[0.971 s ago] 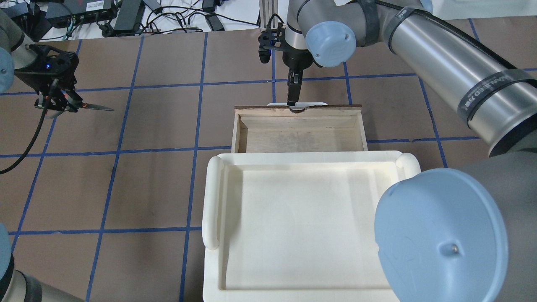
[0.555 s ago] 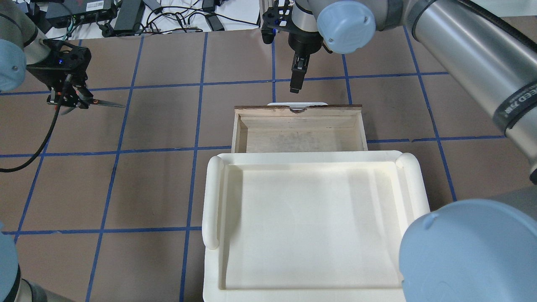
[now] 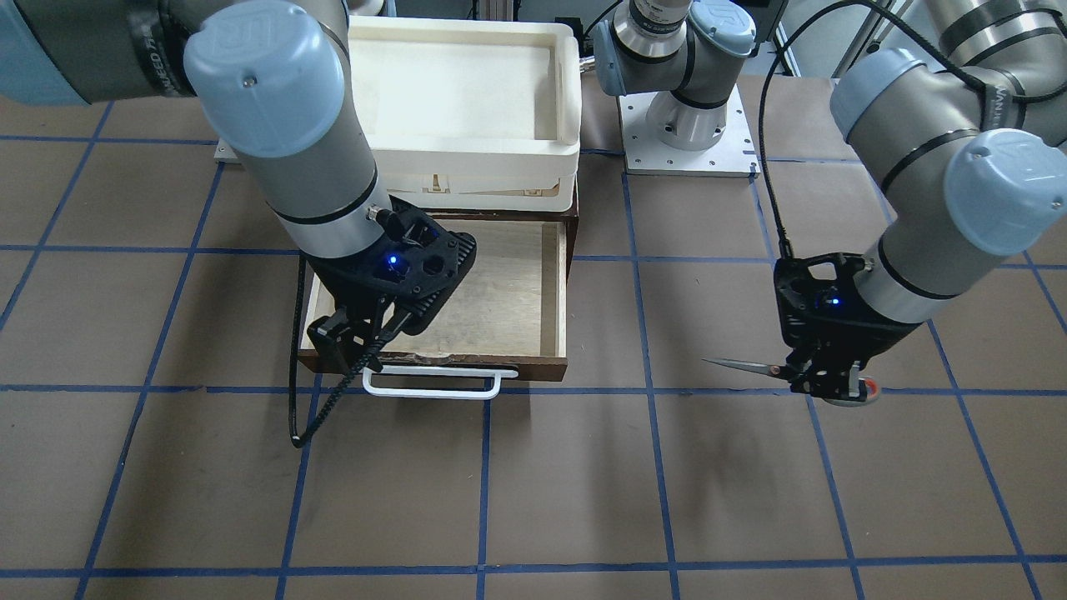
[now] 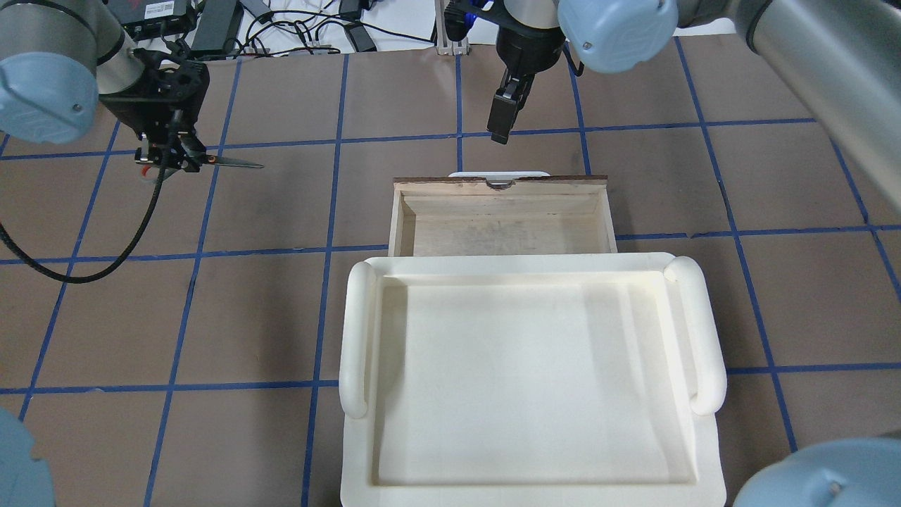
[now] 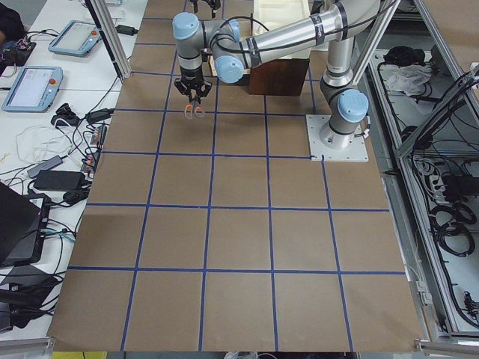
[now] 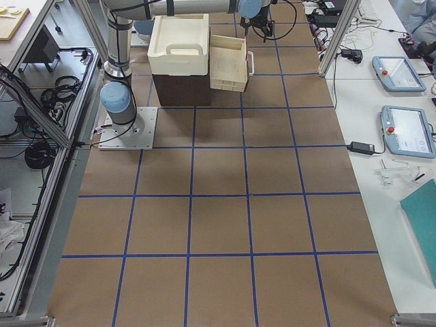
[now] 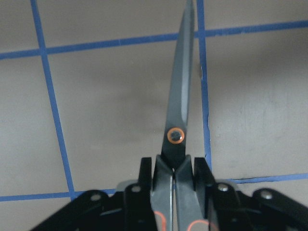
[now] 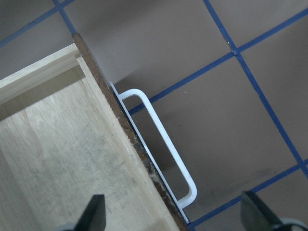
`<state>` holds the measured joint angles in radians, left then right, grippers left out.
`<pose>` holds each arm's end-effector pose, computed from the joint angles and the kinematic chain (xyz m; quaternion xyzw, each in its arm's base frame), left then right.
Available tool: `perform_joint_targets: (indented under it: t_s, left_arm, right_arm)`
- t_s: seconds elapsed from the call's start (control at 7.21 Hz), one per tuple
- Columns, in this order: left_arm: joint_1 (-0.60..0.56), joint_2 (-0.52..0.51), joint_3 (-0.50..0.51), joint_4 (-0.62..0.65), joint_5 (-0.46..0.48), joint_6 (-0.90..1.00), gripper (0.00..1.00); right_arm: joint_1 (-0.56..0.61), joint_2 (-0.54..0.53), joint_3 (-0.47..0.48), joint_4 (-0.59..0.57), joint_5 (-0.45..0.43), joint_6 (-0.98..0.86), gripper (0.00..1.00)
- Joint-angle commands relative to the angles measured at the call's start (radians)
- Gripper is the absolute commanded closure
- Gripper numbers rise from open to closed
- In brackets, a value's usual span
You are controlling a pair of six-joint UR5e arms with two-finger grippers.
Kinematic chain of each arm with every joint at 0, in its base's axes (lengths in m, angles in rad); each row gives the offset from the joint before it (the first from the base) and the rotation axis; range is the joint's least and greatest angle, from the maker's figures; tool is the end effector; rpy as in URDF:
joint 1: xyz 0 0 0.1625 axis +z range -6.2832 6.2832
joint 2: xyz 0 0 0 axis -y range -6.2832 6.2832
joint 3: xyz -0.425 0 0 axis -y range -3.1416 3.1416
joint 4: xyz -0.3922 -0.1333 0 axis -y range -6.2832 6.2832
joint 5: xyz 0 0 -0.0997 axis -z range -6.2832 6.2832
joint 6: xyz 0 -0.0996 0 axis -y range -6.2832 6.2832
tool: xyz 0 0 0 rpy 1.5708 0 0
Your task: Place scissors in drawer with both arms
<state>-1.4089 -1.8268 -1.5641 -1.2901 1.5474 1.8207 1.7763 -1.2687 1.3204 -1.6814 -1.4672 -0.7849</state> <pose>-0.0387 -0.6046 0.3805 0.7375 0.6751 -0.0184 0.0067 0.2678 -0.5811 0.4550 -0.4757 0.8776 -0.0430 0.0412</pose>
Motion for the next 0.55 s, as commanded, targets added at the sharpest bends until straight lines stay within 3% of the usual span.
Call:
perform_joint_targets:
  t_s: [0.0, 0.14, 0.42]
  left_arm:
    - [-0.097, 0.029, -0.007, -0.02, -0.026, -0.052, 1.0]
    - [-0.135, 0.04, -0.01, -0.024, -0.033, -0.099, 1.0]
    - [-0.227, 0.049, -0.016, -0.023, -0.036, -0.182, 1.0]
  right_arm:
    - [-0.035, -0.116, 0.046, 0.076, -0.004, 0.143, 0.0]
    - [-0.088, -0.17, 0.057, 0.177, -0.002, 0.157, 0.0]
    - [-0.158, -0.233, 0.103, 0.212, 0.01, 0.331, 0.0]
